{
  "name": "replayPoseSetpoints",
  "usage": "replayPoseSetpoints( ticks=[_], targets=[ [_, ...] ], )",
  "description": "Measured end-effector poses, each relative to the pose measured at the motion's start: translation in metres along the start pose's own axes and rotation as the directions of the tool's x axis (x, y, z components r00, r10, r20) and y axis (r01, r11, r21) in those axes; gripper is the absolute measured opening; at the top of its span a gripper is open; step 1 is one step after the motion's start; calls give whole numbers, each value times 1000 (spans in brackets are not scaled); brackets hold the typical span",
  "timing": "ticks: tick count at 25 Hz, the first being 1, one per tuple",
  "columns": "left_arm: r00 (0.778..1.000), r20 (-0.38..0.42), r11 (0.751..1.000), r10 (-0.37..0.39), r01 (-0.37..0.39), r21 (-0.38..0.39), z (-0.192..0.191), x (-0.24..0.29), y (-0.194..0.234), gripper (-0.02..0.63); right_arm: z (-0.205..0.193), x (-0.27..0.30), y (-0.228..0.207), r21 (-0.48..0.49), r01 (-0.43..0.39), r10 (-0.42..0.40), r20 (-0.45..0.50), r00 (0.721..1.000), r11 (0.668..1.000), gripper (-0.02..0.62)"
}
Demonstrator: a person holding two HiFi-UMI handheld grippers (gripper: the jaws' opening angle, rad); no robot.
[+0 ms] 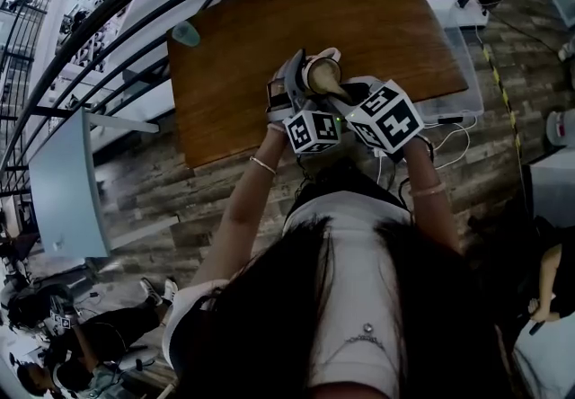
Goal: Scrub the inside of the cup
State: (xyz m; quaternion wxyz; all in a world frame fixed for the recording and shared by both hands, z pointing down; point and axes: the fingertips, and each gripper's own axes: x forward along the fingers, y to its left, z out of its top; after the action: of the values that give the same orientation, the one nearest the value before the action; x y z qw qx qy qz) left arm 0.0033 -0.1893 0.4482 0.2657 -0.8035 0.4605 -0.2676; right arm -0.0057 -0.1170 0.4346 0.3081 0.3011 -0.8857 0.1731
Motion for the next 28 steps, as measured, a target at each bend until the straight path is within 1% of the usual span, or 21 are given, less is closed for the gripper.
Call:
replayPoseSetpoints(
  ticks=[3, 7, 12, 16, 17, 21, 28],
  targets=[
    [1000, 4, 999, -10, 10, 37, -1, -2, -4, 411, -4, 3, 4, 25, -44, 44, -27, 999, 999, 83],
    [1000, 12, 996, -15, 14, 88, -6, -3, -9, 411, -6, 5, 10, 59, -88, 91, -37, 995, 994, 83],
    [1000, 27, 993, -14, 11, 114, -5, -5, -8, 411, -4, 7, 17, 99, -150, 155, -40, 987, 984, 83],
    [998, 54, 983, -24, 14, 183, -7, -5, -11, 411, -1, 9, 22, 137, -196, 201, -24, 979, 971, 83],
    [998, 59, 982, -26, 15, 190, -7, -4, -11, 411, 1, 10, 22, 148, -205, 209, -17, 978, 968, 83],
    [998, 61, 989, -34, 25, 143, 0, -9, -8, 411, 3, 11, 24, 189, -239, 241, 12, 970, 953, 83],
    [995, 86, 988, -49, 36, 152, 8, -12, -11, 411, 11, 9, 27, 269, -302, 289, 89, 953, 914, 83]
  ],
)
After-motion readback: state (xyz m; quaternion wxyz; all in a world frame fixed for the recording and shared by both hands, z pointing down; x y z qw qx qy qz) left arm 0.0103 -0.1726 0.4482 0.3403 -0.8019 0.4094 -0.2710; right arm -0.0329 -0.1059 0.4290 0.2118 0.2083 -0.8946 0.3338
